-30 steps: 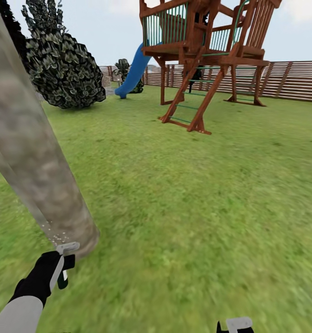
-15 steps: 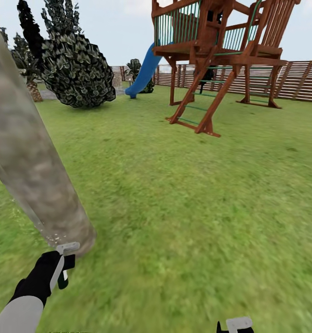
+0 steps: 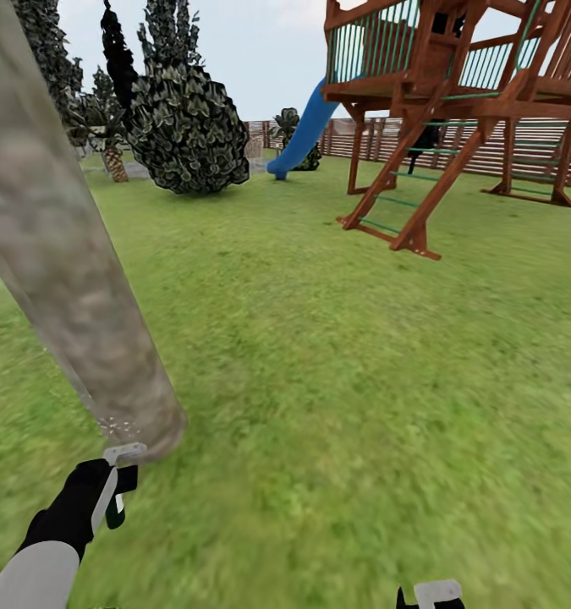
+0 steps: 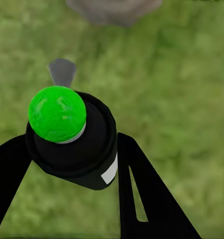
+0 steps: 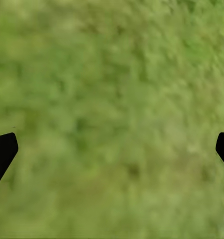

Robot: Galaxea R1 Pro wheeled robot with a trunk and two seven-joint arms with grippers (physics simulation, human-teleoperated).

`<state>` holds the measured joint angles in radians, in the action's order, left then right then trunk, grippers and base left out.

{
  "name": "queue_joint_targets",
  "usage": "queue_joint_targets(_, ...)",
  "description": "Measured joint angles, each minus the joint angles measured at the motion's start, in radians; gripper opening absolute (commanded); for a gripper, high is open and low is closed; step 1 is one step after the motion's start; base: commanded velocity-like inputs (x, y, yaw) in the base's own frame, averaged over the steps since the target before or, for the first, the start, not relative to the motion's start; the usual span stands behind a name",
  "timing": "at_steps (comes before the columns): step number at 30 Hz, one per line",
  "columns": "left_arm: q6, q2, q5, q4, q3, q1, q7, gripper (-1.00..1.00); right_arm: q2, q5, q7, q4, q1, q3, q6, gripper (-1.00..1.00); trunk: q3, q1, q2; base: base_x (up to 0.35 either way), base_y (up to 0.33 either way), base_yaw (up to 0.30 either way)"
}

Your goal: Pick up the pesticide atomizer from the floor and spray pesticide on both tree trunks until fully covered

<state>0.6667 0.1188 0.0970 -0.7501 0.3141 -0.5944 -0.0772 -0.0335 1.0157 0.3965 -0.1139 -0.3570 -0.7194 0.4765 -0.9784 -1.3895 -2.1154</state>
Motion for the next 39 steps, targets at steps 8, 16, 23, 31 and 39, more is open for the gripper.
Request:
queue_joint_targets(8, 0.0, 0.0, 0.0, 0.0, 0.0, 0.0, 0.0, -1.0, 0.0, 0.0, 0.0, 0.0, 0.0, 0.0, 0.0, 1.0, 0.0, 0.0, 0.0, 0.152, -0.268, 0.276)
queue_joint_targets(16, -0.014, 0.002, 0.0, 0.0, 0.003, 0.0, 0.002, -1.0, 0.0, 0.0, 0.0, 0.0, 0.0, 0.0, 0.0, 1.0, 0.0, 0.0, 0.0, 0.149, -0.19, 0.276)
queue_joint_targets(23, 0.0, -0.051, 0.005, -0.077, -0.021, -0.057, 0.013, -1.0, 0.0, 0.0, 0.0, -0.001, 0.0, 0.0, 0.0, 1.0, 0.0, 0.0, 0.0, 0.002, -0.002, 0.26)
queue_joint_targets(31, 0.003, 0.045, -0.009, -0.083, -0.018, -0.055, 0.025, -1.0, 0.001, 0.0, 0.0, -0.001, 0.0, -0.001, 0.0, 1.0, 0.0, 0.0, 0.0, 0.0, 0.0, 0.069)
queue_joint_targets(39, 0.035, -0.066, 0.004, -0.105, -0.073, -0.135, 0.026, -1.0, 0.002, 0.0, 0.0, -0.001, 0.0, -0.003, 0.0, 1.0, 0.0, 0.0, 0.0, 0.0, 0.0, 0.0)
